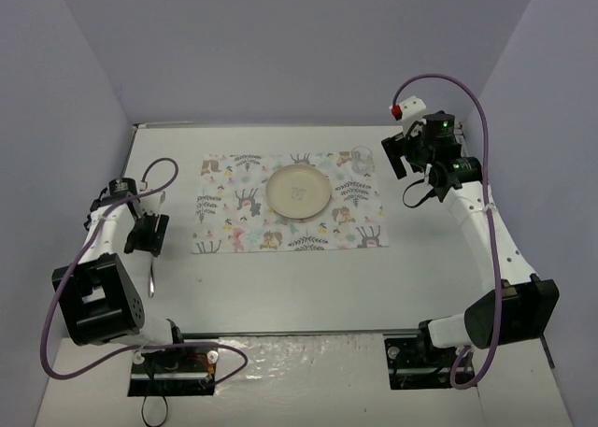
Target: Set the dinner table for one person
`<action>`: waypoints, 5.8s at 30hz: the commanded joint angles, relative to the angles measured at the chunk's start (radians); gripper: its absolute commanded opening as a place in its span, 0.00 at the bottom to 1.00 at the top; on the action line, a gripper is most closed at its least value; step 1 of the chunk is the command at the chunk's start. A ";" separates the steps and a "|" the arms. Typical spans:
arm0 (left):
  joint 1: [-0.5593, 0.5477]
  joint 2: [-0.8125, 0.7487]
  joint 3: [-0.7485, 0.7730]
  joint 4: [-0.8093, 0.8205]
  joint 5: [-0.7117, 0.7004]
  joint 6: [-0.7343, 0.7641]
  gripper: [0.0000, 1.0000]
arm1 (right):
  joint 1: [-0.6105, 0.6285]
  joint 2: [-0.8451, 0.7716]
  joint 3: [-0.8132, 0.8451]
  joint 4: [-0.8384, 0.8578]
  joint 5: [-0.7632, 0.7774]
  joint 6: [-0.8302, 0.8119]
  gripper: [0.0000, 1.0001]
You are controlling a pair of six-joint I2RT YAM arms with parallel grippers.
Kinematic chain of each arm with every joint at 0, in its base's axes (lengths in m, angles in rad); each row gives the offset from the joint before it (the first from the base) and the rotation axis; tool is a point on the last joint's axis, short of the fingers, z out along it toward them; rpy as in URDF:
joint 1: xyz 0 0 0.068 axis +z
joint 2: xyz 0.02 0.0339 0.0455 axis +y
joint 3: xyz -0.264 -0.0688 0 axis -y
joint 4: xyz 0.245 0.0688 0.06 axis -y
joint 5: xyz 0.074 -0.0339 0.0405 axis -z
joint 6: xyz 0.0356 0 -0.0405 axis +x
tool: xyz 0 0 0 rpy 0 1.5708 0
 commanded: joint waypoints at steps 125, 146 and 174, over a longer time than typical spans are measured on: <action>-0.453 1.029 1.402 -0.439 0.237 -0.527 0.22 | -0.121 -0.080 -0.191 0.127 -0.165 0.072 1.00; -0.247 0.396 0.747 -0.201 0.177 -0.229 0.49 | -0.234 0.804 0.650 -0.044 0.144 0.685 0.94; -0.152 0.145 0.620 -0.279 0.209 -0.185 0.58 | -0.365 1.124 0.779 -0.096 0.043 0.895 0.90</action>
